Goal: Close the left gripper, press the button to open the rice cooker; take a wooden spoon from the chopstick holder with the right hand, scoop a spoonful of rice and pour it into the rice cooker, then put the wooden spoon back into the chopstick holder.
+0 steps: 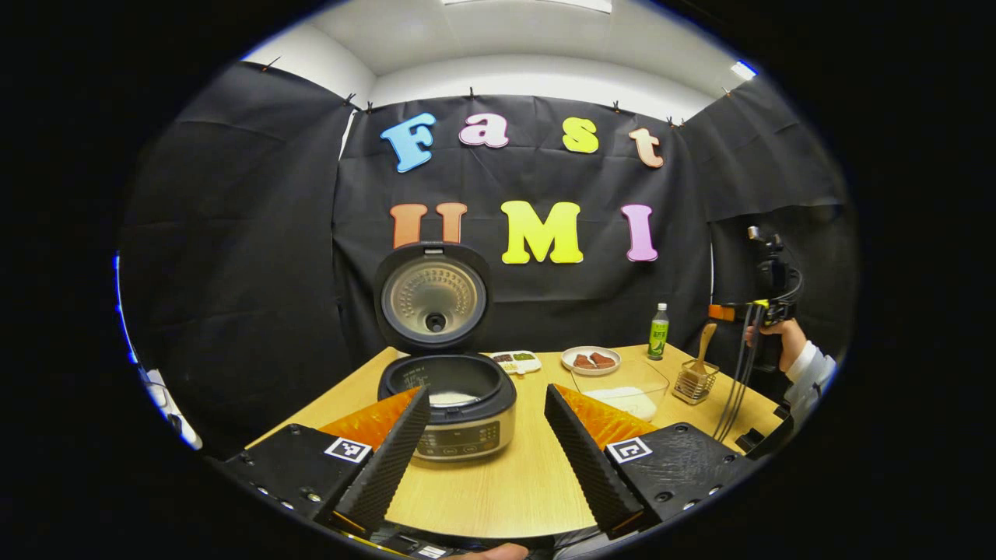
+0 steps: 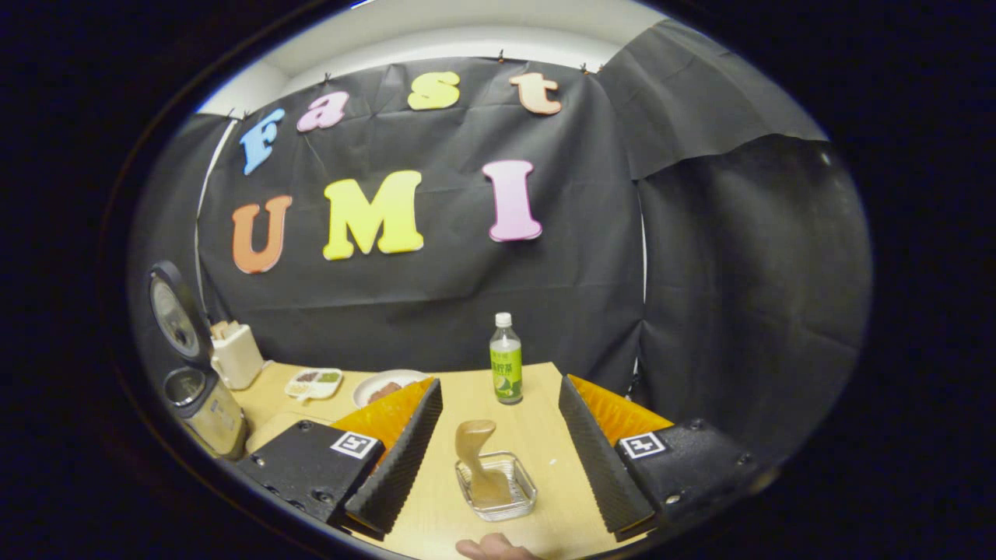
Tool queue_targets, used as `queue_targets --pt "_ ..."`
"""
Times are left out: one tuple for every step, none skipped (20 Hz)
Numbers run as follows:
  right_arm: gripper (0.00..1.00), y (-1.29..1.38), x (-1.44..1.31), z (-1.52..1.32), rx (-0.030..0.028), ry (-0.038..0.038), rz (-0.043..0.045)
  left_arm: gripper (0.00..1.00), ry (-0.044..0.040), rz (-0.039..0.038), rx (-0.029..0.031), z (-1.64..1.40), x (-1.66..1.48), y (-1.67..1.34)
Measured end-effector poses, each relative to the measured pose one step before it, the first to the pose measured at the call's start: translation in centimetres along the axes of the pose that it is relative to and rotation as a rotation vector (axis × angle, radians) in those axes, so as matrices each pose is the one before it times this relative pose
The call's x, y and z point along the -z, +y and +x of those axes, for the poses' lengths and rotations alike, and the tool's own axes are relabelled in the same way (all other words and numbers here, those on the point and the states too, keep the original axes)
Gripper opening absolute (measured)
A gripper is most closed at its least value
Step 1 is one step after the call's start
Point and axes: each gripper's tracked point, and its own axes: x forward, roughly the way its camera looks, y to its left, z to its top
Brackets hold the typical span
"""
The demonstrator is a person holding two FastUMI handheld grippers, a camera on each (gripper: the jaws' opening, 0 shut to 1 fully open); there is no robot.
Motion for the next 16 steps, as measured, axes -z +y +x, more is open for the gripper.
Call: queue_targets --pt "0.97 -0.350 -0.864 -1.154 0.01276 -0.01937 -0.00924 0.95 -0.00301 0.01234 -0.01293 0.631 -0.676 0.698" --pt "0.97 -0.094 -0.920 -1.120 0.00903 -0.02142 -0.01831 0.94 -0.00313 0.00722 -0.01472 0.581 -0.682 0.591" --pt "0.96 -0.050 -1.093 -1.315 0.00498 -0.02056 -0.01853 0.95 -0.00291 -0.00285 -0.01037 0.618 -0.531 0.617" --pt "0.96 0.186 -0.973 -1.388 -0.00411 -0.01863 -0.01191 0.95 -0.00602 -0.01362 -0.00504 0.644 -0.670 0.396" --pt "0.96 0.792 -0.111 -1.811 -0.00942 -0.01486 -0.00836 0.94 0.00181 -0.01898 -0.00236 0.667 -0.475 0.295" --pt "0.96 0.315 -0.669 -1.311 -0.00376 -0.00888 -0.00408 0.94 -0.00027 -0.01430 0.00157 0.601 -0.360 0.054" --pt "0.96 0.334 -0.503 -1.313 -0.00911 -0.00688 -0.00283 0.94 0.00043 -0.00643 -0.00463 0.715 -0.561 0.274" --pt "0.97 0.700 -0.530 -1.272 -0.02013 -0.00373 -0.00261 0.94 0.00341 0.00822 -0.00592 0.894 -0.738 0.415" --pt "0.97 0.608 -0.440 -1.560 -0.02210 -0.00444 0.00099 0.95 -0.00063 0.00909 -0.01461 0.813 -0.715 0.584" --pt "0.98 0.527 -0.136 -1.237 -0.02296 0.00372 0.00107 0.94 0.00170 0.00460 -0.01457 0.988 -0.533 0.628" --pt "0.97 0.329 0.041 -1.168 -0.01402 0.00551 0.00830 0.95 0.00113 0.00065 -0.00252 1.021 -0.597 0.144" --pt "0.97 0.334 0.191 -1.041 -0.01400 0.00937 0.00502 0.95 -0.00307 -0.00328 0.00170 0.927 -0.509 -0.147" --pt "0.97 0.512 0.012 -0.955 -0.01785 0.00210 0.00359 0.95 -0.00046 -0.00738 -0.00001 1.142 -0.558 0.054" --pt "0.97 0.545 -0.034 -0.813 -0.02314 -0.00132 -0.00097 0.95 -0.00169 -0.01146 0.00265 1.066 -0.553 0.093" --pt "0.97 0.187 -0.217 -0.546 -0.01204 -0.00797 -0.00161 0.95 0.00076 -0.00973 0.00867 1.178 -0.467 -0.159" --pt "0.98 -0.041 0.011 -0.281 -0.00397 -0.00107 -0.00514 0.86 0.00822 -0.01040 0.00484 1.181 -0.309 -0.069"
